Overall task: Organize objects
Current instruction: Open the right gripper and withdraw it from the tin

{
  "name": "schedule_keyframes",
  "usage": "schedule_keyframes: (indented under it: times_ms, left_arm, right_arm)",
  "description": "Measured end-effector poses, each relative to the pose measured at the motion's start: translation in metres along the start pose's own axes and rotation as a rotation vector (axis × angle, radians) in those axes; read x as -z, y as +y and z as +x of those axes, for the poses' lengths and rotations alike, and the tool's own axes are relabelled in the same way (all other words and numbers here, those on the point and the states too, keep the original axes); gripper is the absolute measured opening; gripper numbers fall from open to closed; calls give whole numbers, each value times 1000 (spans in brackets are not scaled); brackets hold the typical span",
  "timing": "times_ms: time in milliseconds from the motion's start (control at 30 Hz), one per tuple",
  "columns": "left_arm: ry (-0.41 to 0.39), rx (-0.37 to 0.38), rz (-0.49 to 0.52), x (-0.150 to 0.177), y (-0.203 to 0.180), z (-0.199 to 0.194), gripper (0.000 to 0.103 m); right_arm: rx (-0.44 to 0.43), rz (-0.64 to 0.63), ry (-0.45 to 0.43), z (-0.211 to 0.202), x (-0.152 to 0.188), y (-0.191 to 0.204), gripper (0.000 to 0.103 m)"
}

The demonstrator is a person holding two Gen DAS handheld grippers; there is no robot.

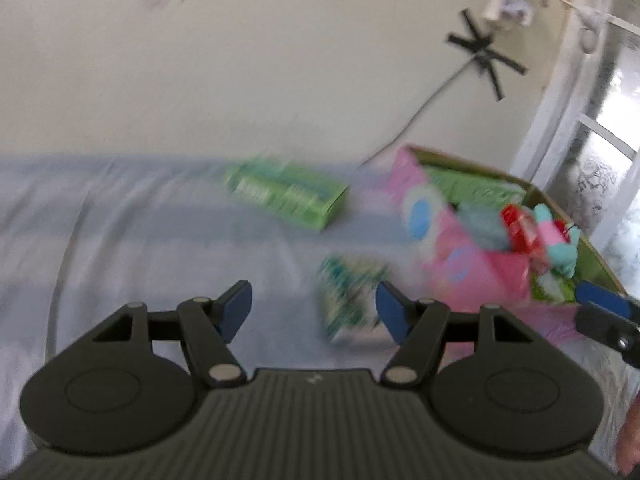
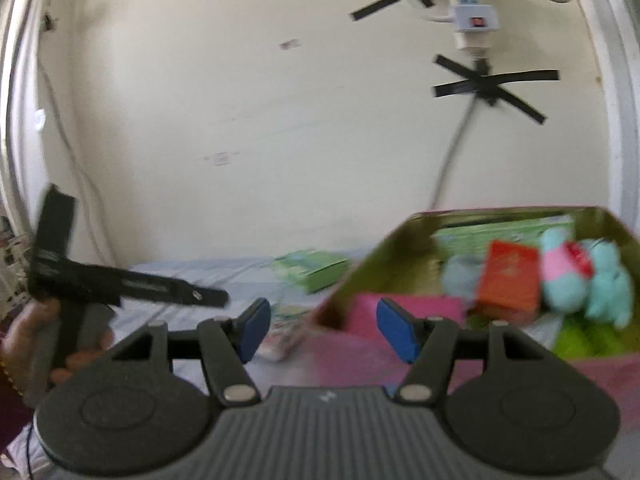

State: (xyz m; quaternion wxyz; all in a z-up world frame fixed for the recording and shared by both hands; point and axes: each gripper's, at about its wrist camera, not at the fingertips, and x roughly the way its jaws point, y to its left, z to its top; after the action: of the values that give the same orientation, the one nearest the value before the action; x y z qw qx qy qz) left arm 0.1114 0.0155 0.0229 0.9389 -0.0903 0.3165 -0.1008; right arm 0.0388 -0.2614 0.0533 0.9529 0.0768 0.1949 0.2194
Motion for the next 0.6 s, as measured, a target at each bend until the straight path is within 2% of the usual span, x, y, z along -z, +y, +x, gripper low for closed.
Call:
schedule_keyframes:
  times_ms: [67, 133, 267, 367, 500, 600]
  left_arm:
    - [22, 17, -37, 7, 11, 1, 70]
    - [29, 37, -55, 13, 16, 1, 70]
    - [21, 43, -100, 15, 25, 6, 70]
    - [-10, -23, -112, 20, 36, 5, 70]
    - [-54, -132, -108, 23, 49, 1, 70]
    - [-89, -174, -113, 27, 59, 1, 70]
  right_arm:
    - [-40, 25, 10, 1, 13, 13, 61]
    - [-80, 26, 60, 12, 24, 26, 61]
    - [-70, -38, 185, 41, 36, 50, 60]
    - [-46, -61, 226, 60, 39, 61, 60]
    - [7, -98, 231, 78, 41, 72, 60]
    - [41, -92, 229, 88, 48, 77, 60]
